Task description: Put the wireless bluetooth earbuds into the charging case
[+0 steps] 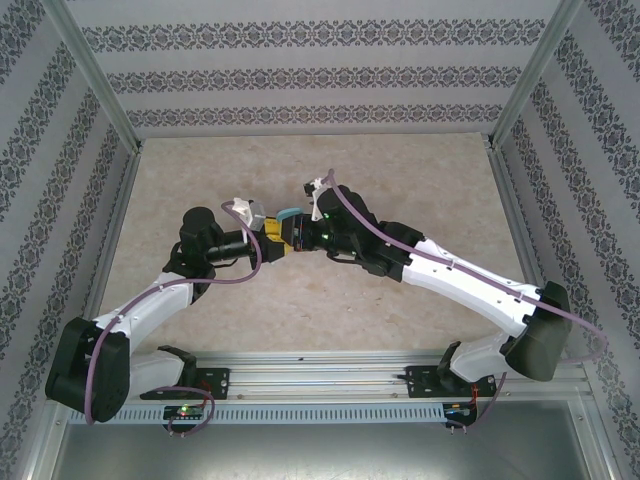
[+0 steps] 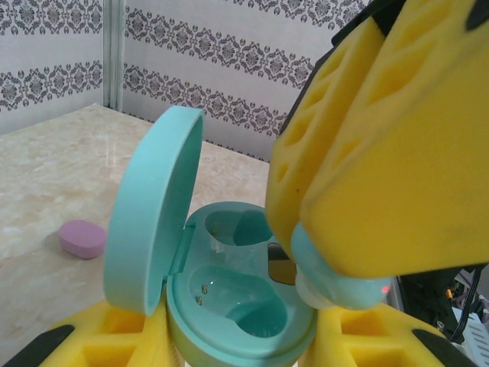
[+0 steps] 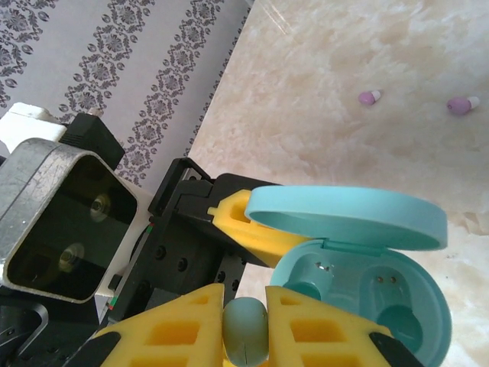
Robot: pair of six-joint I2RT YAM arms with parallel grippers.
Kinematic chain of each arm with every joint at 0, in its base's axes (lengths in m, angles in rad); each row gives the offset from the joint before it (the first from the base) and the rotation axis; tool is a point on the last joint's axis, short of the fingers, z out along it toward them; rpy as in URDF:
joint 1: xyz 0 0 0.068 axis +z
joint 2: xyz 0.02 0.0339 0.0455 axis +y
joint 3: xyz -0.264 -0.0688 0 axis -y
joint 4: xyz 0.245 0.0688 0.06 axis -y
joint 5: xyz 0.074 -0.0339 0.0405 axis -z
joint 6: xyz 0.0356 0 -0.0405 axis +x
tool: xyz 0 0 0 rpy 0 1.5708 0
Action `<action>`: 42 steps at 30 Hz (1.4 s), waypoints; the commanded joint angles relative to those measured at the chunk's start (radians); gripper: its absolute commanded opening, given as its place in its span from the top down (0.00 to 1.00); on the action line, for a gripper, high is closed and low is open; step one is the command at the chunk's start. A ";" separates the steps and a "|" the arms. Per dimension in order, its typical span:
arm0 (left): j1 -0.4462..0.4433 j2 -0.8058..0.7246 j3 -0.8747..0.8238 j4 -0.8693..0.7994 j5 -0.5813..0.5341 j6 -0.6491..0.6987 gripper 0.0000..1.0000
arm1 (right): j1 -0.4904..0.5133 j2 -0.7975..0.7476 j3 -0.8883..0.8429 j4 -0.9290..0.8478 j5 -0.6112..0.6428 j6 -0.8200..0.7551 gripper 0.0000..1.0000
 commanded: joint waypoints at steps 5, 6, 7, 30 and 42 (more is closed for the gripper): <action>-0.016 -0.033 -0.010 0.003 0.019 0.035 0.90 | 0.011 0.028 0.043 -0.034 0.045 -0.054 0.83; -0.017 -0.035 -0.009 0.003 0.020 0.036 0.90 | 0.011 0.030 0.043 -0.038 0.050 -0.058 0.83; -0.018 -0.035 -0.009 0.004 0.020 0.037 0.90 | 0.011 0.031 0.043 -0.040 0.053 -0.062 0.83; -0.019 -0.042 0.002 -0.002 0.022 0.039 0.90 | 0.012 0.071 0.027 -0.041 0.020 -0.067 0.81; -0.019 -0.055 -0.002 -0.021 0.022 0.049 0.90 | 0.012 0.053 0.012 -0.105 0.099 -0.071 0.74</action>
